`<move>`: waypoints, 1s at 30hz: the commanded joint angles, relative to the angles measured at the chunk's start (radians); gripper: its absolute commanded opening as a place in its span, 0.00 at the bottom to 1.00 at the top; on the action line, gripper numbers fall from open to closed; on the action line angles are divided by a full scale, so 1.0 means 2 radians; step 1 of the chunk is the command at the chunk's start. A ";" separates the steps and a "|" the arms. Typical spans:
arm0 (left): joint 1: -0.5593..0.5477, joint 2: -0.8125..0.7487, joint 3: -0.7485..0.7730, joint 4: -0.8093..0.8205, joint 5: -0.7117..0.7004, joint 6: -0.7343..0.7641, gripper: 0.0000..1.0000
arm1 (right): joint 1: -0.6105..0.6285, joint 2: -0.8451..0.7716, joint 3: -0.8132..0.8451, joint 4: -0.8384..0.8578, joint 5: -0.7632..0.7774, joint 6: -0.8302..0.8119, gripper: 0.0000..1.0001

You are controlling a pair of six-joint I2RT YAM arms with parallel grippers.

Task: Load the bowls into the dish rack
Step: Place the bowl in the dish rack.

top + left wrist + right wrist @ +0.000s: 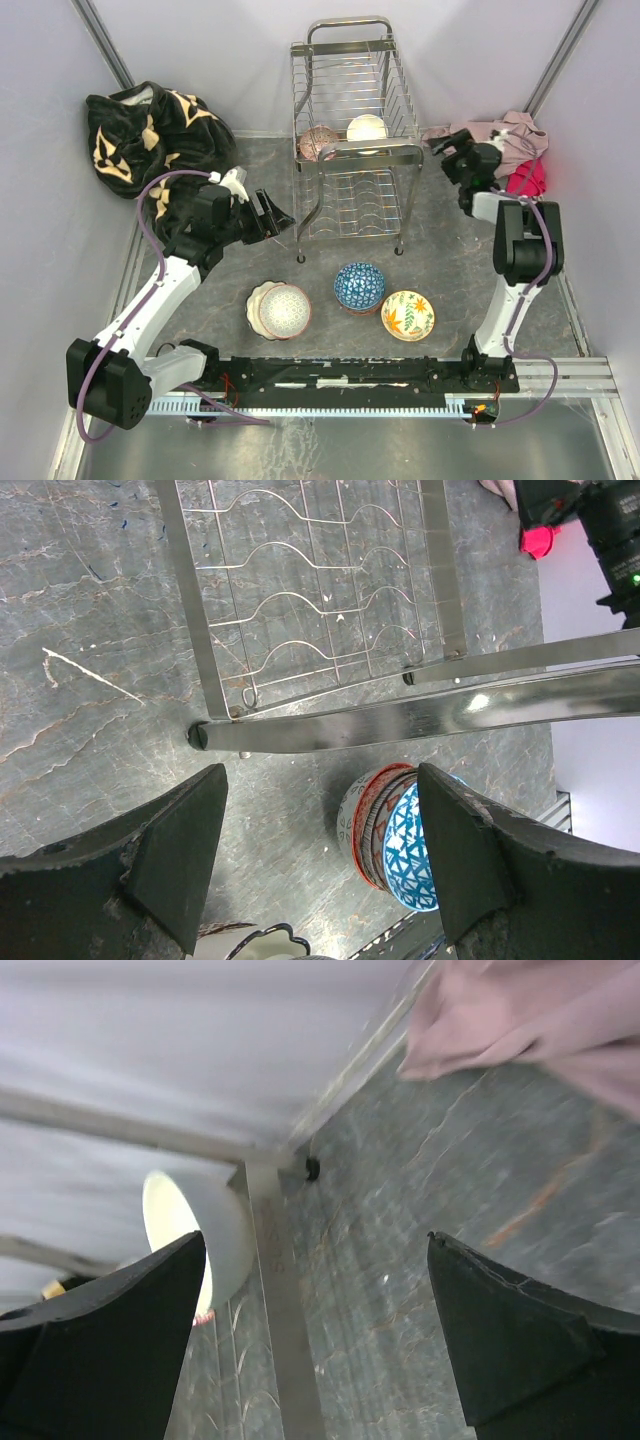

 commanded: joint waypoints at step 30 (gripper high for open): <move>0.002 -0.021 0.002 0.021 0.012 0.002 0.82 | -0.037 -0.189 0.130 -0.254 -0.221 -0.152 0.99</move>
